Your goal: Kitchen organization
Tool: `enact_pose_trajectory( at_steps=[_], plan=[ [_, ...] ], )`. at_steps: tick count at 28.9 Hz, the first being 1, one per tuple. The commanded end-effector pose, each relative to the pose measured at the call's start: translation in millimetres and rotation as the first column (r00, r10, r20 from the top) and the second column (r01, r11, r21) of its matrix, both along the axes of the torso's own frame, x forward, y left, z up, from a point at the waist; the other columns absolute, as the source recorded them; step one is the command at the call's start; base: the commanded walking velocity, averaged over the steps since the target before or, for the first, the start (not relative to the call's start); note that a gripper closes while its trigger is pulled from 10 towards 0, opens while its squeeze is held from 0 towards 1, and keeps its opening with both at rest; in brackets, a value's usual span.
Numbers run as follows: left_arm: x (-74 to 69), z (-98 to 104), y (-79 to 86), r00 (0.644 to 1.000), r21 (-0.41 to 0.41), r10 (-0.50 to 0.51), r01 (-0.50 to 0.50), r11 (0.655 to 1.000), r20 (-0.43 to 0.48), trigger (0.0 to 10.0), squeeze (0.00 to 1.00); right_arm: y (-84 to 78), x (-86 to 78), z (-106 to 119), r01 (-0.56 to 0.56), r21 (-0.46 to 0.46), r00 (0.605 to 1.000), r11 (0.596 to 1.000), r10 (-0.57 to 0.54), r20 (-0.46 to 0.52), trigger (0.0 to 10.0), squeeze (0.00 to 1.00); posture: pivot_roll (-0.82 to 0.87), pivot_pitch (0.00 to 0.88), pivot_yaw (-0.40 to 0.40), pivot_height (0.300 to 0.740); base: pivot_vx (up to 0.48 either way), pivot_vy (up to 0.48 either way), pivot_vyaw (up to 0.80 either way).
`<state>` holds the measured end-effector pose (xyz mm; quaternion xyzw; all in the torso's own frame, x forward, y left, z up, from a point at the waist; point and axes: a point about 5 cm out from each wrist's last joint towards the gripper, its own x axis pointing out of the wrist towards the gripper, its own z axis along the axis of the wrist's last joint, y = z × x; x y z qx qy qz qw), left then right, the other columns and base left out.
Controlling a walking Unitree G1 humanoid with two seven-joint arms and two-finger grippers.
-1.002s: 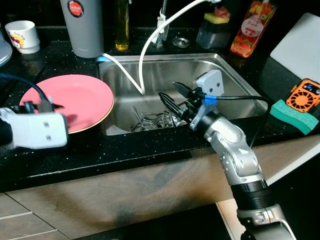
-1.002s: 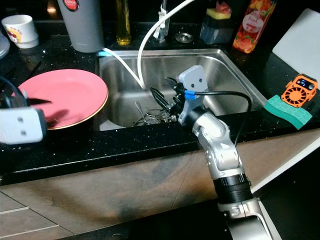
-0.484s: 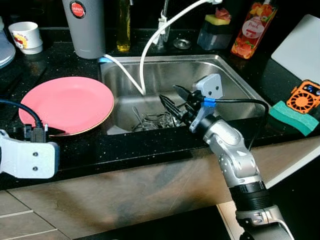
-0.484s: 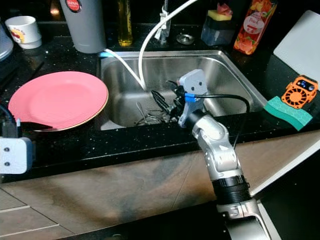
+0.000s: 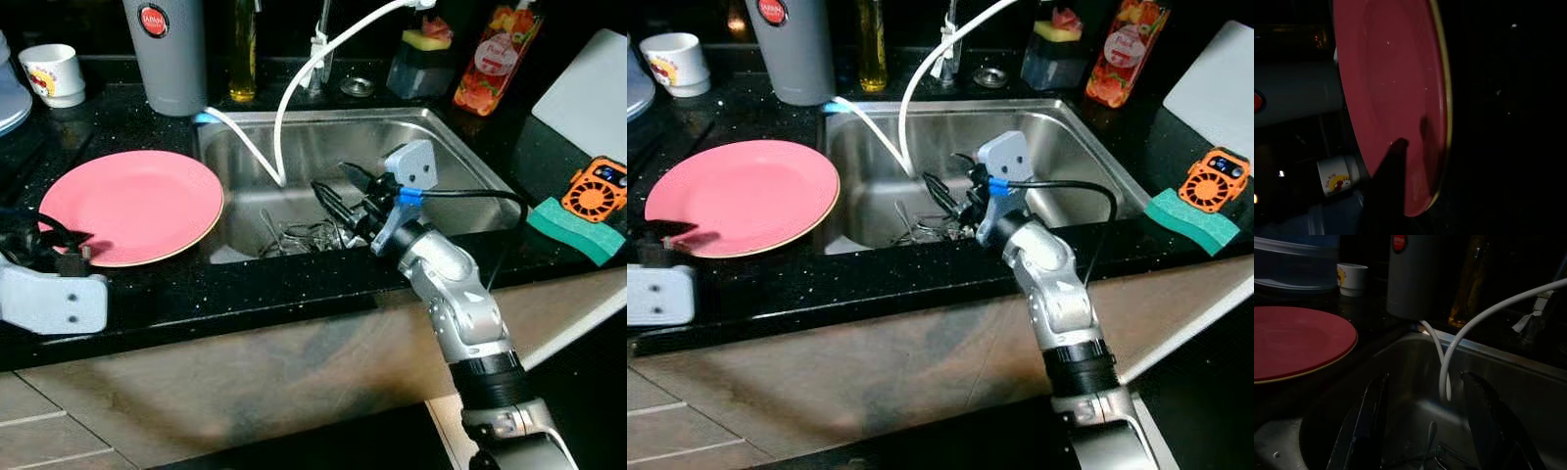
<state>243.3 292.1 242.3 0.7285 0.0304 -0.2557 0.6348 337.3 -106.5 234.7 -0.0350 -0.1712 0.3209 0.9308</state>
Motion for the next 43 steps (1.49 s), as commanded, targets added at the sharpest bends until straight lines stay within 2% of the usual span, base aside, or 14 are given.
enact_pose_trajectory(
  at_steps=[1,5,7,8,13,14,15,16,21,23,29,31,40,43],
  plan=[
    [11.4,-40.0,-7.2,0.999,0.035,-0.017,0.018,0.999,-0.029,0.0,0.0,-6.4,1.5,8.4,0.017,0.062,1.0,0.998,-0.018,0.011,10.0,0.0,0.27,0.063,-0.075,0.74,0.0,0.0,0.0],
    [18.1,-34.4,-17.4,0.997,0.013,-0.066,0.066,0.998,0.029,0.0,0.0,-10.0,3.0,12.8,0.038,0.102,0.999,0.994,-0.039,0.009,10.0,0.0,0.27,0.063,-0.075,0.74,0.0,0.0,0.0],
    [29.4,-12.9,-36.8,0.966,-0.01,-0.176,0.181,0.983,0.19,0.0,0.0,-15.5,4.1,18.3,0.068,0.18,0.998,0.981,-0.07,0.005,10.0,0.0,0.26,0.058,-0.067,0.74,0.0,0.0,0.0],
    [29.4,-12.9,-36.8,0.966,-0.01,-0.176,0.181,0.983,0.19,0.0,0.0,-15.5,4.1,18.3,0.068,0.18,0.998,0.981,-0.07,0.005,10.0,0.0,0.26,0.058,-0.067,0.74,0.0,0.0,0.0],
    [46.3,25.0,-63.0,0.859,0.013,-0.303,0.327,0.945,0.412,0.0,0.0,-21.9,3.0,26.2,0.087,0.272,0.996,0.958,-0.093,0.007,10.0,0.0,0.25,0.052,-0.061,0.74,0.0,0.0,0.0],
    [46.3,25.0,-63.0,0.859,0.013,-0.303,0.327,0.945,0.412,0.0,0.0,-21.9,3.0,26.2,0.087,0.272,0.996,0.958,-0.093,0.007,10.0,0.0,0.25,0.052,-0.061,0.74,0.0,0.0,0.0],
    [54.5,35.7,-69.3,0.829,0.032,-0.326,0.35,0.936,0.455,9.0,0.0,-25.1,2.6,30.0,0.081,0.304,0.996,0.949,-0.088,0.008,10.0,0.0,0.24,0.048,-0.06,0.74,0.0,0.0,0.0],
    [58.3,40.8,-72.1,0.815,0.044,-0.335,0.358,0.933,0.473,10.0,0.0,-26.8,2.1,32.5,0.072,0.326,0.997,0.943,-0.079,0.009,10.0,0.0,0.24,0.048,-0.06,0.74,0.0,0.0,0.0],
    [71.3,55.3,-77.2,0.776,0.069,-0.342,0.362,0.929,0.53,10.0,0.0,-29.7,-4.1,45.7,-0.029,0.443,0.999,0.896,0.019,0.026,10.0,0.0,0.24,0.044,-0.059,0.74,0.0,0.0,0.0],
    [85.6,65.7,-86.0,0.736,0.108,-0.375,0.385,0.917,0.563,10.0,0.0,-34.5,-14.9,59.2,-0.184,0.571,0.982,0.8,0.181,0.063,10.0,0.0,0.22,0.037,-0.057,0.74,0.0,0.0,0.0],
    [99.3,67.3,-96.3,0.715,0.132,-0.395,0.396,0.909,0.576,10.0,0.0,-42.8,-14.8,66.3,-0.225,0.681,0.966,0.697,0.252,0.061,10.0,0.0,0.21,0.031,-0.062,0.74,0.0,0.0,0.0],
    [104.8,63.4,-104.4,0.698,0.148,-0.426,0.423,0.894,0.576,10.0,0.0,-42.7,-16.5,67.8,-0.266,0.73,0.941,0.629,0.334,0.056,10.0,0.0,0.2,0.031,-0.064,0.74,0.0,0.0,0.0],
    [111.2,61.8,-121.4,0.645,0.147,-0.474,0.493,0.857,0.6,10.0,0.0,-38.1,-5.2,49.0,-0.13,0.78,0.923,0.612,0.363,-0.13,10.0,0.0,0.19,0.03,-0.063,0.74,0.0,0.0,0.0],
    [111.7,62.8,-129.0,0.61,0.146,-0.494,0.528,0.836,0.62,10.0,0.0,-39.4,3.2,41.0,-0.041,0.769,0.918,0.637,0.328,-0.223,10.0,0.0,0.18,0.022,-0.068,0.74,0.0,0.0,0.0]
  ],
)
